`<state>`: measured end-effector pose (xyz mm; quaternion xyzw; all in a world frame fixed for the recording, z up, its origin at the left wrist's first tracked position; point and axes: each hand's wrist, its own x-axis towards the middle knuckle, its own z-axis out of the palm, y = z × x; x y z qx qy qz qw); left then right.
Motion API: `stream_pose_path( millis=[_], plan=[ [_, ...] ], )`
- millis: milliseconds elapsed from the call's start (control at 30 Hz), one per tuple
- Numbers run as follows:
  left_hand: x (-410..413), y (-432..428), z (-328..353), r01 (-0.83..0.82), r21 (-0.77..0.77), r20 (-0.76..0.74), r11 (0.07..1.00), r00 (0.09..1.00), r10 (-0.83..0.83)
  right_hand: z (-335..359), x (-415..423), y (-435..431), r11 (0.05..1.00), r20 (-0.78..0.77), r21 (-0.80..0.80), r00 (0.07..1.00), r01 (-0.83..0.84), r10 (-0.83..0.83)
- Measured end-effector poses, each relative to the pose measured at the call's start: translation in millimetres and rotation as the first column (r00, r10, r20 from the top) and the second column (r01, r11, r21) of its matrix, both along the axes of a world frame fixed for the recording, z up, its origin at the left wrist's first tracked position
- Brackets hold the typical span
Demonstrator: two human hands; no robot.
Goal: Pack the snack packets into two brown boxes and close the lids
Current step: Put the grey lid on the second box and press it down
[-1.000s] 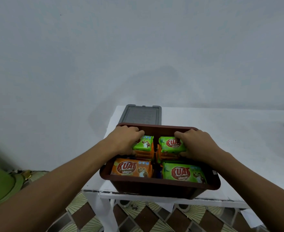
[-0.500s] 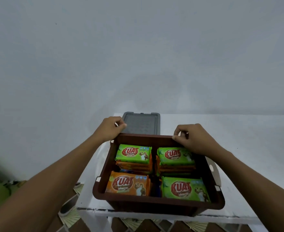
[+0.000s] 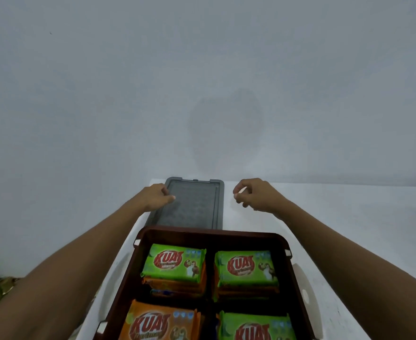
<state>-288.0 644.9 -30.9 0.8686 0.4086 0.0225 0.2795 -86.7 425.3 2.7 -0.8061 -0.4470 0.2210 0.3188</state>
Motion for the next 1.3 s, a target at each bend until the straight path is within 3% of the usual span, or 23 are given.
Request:
stream_pose_path(
  millis=[167, 400, 533, 633, 733, 833, 967, 1067, 1133, 1200, 1300],
  plan=[
    [19, 5, -5, -0.128, -0.232, -0.049, 0.964, 0.992, 0.120, -14, 14, 32, 0.977, -0.129, -0.209, 0.992, -0.039, 0.011],
    [39, 6, -6, -0.181, -0.314, -0.054, 0.932, 0.983, 0.173, -32, 1, 57, 0.900, -0.300, -0.395, 0.952, -0.186, 0.066],
    [42, 6, 0, -0.171, -0.477, 0.042, 0.862, 0.975, 0.217, -30, 14, 56, 0.972, -0.411, -0.231, 0.899, 0.053, -0.147],
    [45, 1, 9, -0.122, -0.532, 0.140, 0.838, 0.963, 0.229, -22, 37, 48, 0.953, -0.340, -0.068, 0.891, 0.295, -0.300],
    [45, -4, 21, -0.097, -0.551, 0.254, 0.829, 0.926, 0.278, -3, 53, 33, 0.939, -0.256, -0.079, 0.903, 0.335, -0.344],
    [38, -7, 29, -0.115, -0.463, 0.365, 0.879, 0.879, 0.307, 21, 56, 12, 0.950, -0.268, -0.077, 0.911, 0.304, -0.313],
    [21, -7, 36, -0.210, -0.159, 0.501, 0.965, 0.825, 0.262, 40, 33, -16, 0.992, -0.257, -0.044, 0.959, 0.114, -0.122],
    [-1, -17, 39, -0.111, 0.096, 0.328, 0.989, 0.942, 0.074, 33, 9, -33, 0.990, -0.135, -0.085, 0.986, -0.109, 0.097],
    [-14, -29, 37, 0.103, 0.059, 0.174, 0.993, 0.978, -0.112, 23, -6, -38, 0.964, 0.028, -0.143, 0.973, -0.222, 0.229],
    [-24, -42, 32, 0.276, 0.040, 0.023, 0.960, 0.961, -0.277, 13, -15, -38, 0.953, 0.239, -0.171, 0.928, -0.251, 0.287],
    [-39, -58, 31, 0.289, 0.024, 0.049, 0.957, 0.956, -0.290, 7, -33, -42, 0.965, 0.350, -0.167, 0.903, -0.201, 0.249]
  ],
)
